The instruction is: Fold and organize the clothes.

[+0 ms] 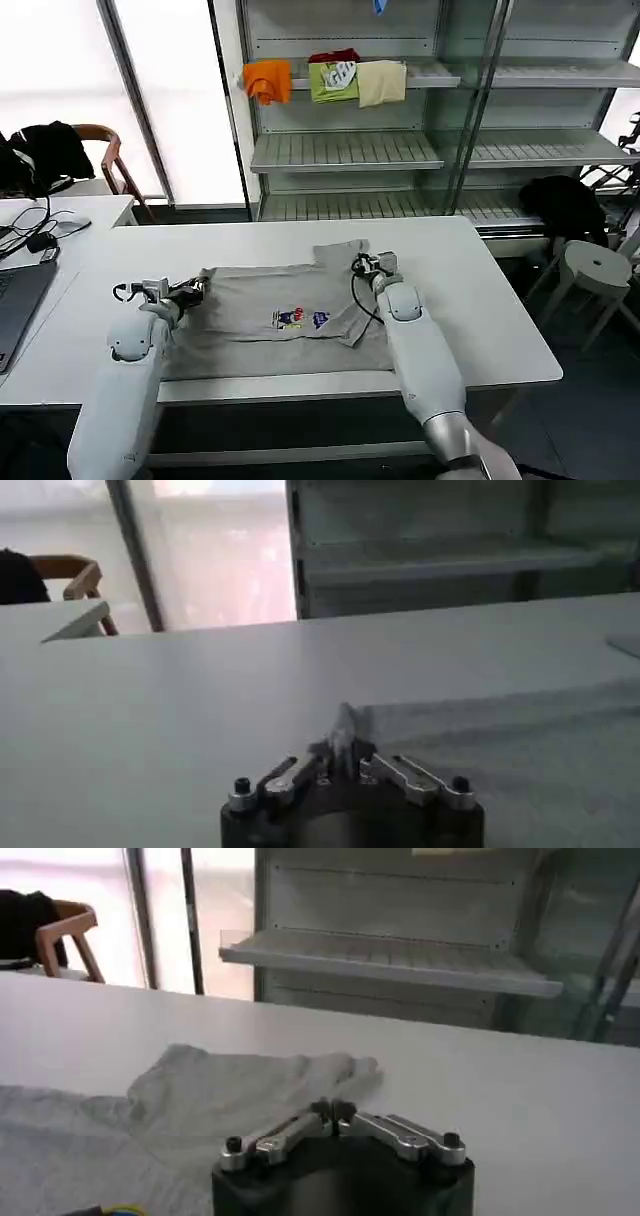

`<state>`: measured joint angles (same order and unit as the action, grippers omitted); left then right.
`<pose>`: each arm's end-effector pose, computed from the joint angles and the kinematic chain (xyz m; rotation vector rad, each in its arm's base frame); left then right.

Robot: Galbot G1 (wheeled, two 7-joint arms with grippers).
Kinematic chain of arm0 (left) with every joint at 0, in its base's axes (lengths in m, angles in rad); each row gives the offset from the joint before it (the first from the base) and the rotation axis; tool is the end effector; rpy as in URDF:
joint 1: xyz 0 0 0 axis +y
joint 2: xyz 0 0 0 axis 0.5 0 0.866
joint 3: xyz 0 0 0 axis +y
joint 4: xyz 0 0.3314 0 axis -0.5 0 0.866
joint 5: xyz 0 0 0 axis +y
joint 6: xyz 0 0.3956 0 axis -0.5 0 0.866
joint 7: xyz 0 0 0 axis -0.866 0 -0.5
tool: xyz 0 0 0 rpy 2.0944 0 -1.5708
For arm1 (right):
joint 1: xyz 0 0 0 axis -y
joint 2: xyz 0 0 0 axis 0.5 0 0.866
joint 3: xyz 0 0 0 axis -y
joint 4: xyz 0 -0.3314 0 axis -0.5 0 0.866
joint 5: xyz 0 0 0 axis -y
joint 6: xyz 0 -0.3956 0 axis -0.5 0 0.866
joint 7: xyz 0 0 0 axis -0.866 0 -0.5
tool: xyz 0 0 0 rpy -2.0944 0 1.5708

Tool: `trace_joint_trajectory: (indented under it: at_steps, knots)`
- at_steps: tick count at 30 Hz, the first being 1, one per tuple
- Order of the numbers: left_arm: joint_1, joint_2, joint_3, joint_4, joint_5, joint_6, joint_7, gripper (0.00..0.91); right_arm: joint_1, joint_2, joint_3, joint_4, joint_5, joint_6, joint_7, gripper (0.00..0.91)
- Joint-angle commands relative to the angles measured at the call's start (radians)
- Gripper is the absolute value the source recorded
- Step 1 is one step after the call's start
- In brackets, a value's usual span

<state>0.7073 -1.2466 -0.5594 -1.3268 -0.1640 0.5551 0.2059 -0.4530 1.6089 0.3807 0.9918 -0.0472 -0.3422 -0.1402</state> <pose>0.4952 0.1490 -0.2495 -0.0683 -2.6893 -0.0735 0.5771 0.0680 -0.2687 0.3691 -2.7867 0.1343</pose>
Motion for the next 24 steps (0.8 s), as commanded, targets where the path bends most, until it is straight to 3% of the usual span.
trace_joint_trajectory:
  at_steps: [1, 6, 10, 24]
  knots:
    - [0.043, 0.028, -0.010, -0.157, -0.109, -0.012, -0.008, 0.000, -0.070, 0.049, -0.036, 0.228, 0.025, -0.056, 0.004, 0.000]
    - [0.088, 0.046, -0.024, -0.217, -0.161, -0.004, -0.014, 0.000, -0.136, 0.049, -0.078, 0.350, 0.027, -0.096, 0.011, 0.000]
    - [0.139, 0.056, -0.040, -0.267, -0.199, -0.012, -0.009, 0.000, -0.202, -0.010, -0.096, 0.454, 0.054, -0.121, 0.017, 0.000]
    - [0.268, 0.077, -0.080, -0.368, -0.288, -0.090, 0.041, 0.000, -0.385, -0.127, -0.072, 0.775, 0.136, -0.188, 0.045, 0.000]
